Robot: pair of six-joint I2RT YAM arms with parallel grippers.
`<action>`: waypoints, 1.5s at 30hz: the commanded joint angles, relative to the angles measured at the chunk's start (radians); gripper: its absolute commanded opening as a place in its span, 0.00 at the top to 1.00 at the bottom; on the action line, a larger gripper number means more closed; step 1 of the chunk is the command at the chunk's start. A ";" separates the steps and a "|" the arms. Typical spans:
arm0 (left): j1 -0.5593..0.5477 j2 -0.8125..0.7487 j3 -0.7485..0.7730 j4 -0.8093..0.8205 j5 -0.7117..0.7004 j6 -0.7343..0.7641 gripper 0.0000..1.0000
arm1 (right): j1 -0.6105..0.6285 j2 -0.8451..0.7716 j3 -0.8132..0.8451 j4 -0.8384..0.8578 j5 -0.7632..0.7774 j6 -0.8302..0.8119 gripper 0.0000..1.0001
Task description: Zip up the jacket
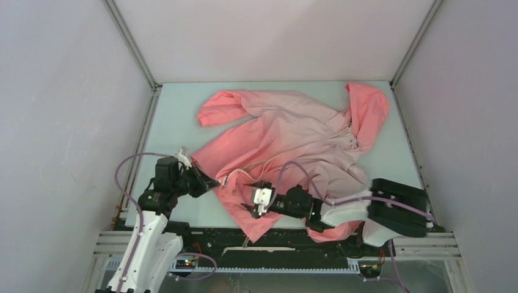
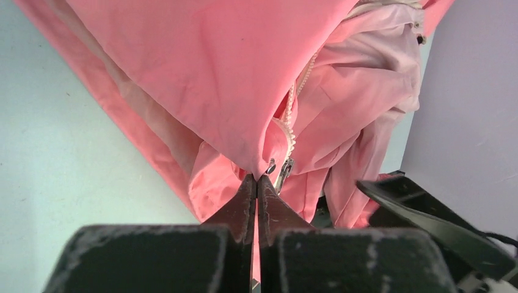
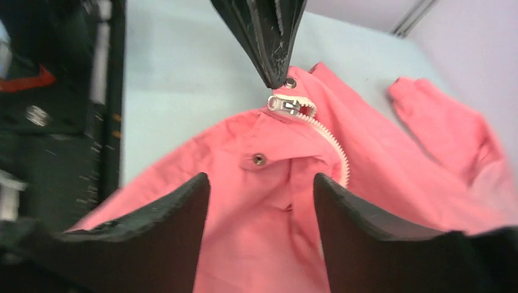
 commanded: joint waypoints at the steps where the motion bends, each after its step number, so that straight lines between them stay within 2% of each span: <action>1: 0.004 0.008 0.056 -0.043 0.036 0.037 1.00 | -0.039 0.214 -0.011 0.468 -0.135 -0.481 0.40; 3: 0.004 0.023 0.063 -0.059 0.052 0.048 1.00 | -0.041 0.315 0.022 0.583 -0.155 -0.515 0.42; 7: 0.004 0.035 0.072 -0.077 0.062 0.063 1.00 | -0.017 0.417 0.125 0.589 -0.110 -0.545 0.41; 15: 0.003 0.048 0.068 -0.070 0.069 0.064 1.00 | 0.009 0.483 0.205 0.589 -0.084 -0.530 0.41; 25: 0.004 0.056 0.067 -0.065 0.073 0.063 1.00 | 0.022 0.500 0.178 0.588 -0.097 -0.515 0.43; 28: 0.004 0.051 0.065 -0.065 0.074 0.062 1.00 | 0.022 0.501 0.172 0.588 -0.099 -0.498 0.49; 31: 0.003 0.051 0.066 -0.066 0.072 0.062 1.00 | 0.023 0.509 0.163 0.588 -0.104 -0.482 0.50; 41: 0.004 0.050 0.065 -0.066 0.074 0.062 1.00 | 0.015 0.532 0.181 0.588 -0.054 -0.465 0.51; 45: 0.003 0.049 0.063 -0.066 0.075 0.060 1.00 | 0.011 0.537 0.193 0.588 -0.034 -0.460 0.55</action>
